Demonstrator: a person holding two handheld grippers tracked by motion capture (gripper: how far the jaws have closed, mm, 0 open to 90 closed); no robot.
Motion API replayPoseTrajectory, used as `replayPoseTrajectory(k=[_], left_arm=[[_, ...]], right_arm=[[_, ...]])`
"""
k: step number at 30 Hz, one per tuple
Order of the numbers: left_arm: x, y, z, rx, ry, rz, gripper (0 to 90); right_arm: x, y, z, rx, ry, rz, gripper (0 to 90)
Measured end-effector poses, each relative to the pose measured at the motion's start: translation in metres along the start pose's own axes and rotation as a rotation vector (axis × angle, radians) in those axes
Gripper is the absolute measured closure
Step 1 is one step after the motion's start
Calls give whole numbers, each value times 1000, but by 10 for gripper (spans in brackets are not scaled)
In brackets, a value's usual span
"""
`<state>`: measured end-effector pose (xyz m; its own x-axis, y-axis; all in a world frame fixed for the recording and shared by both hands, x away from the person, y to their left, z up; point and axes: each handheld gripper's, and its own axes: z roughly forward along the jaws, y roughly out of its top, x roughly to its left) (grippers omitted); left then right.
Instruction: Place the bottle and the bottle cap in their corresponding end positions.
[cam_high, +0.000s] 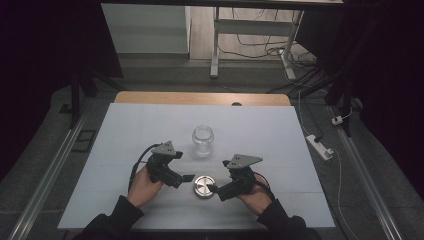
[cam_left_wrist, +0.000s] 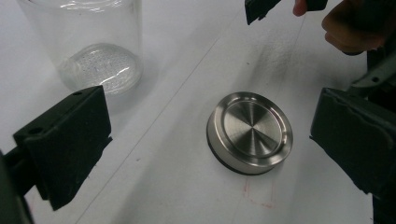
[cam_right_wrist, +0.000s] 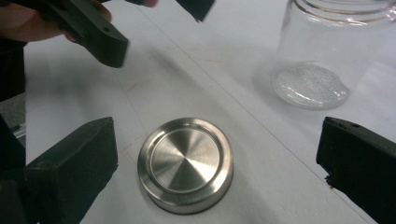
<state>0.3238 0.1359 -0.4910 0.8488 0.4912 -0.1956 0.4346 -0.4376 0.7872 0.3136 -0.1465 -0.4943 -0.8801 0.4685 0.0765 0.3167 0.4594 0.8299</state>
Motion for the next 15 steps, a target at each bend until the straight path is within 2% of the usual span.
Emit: replayPoseTrajectory(k=[9,15], left_arm=[[-13,-13,-14,-1,22,-10,0],[-20,-20,-24,-11,37,-18,0]], right_arm=[[0,-2,-10,21,1,-4,0],[3,-4,-18,29,-10,-31,0]])
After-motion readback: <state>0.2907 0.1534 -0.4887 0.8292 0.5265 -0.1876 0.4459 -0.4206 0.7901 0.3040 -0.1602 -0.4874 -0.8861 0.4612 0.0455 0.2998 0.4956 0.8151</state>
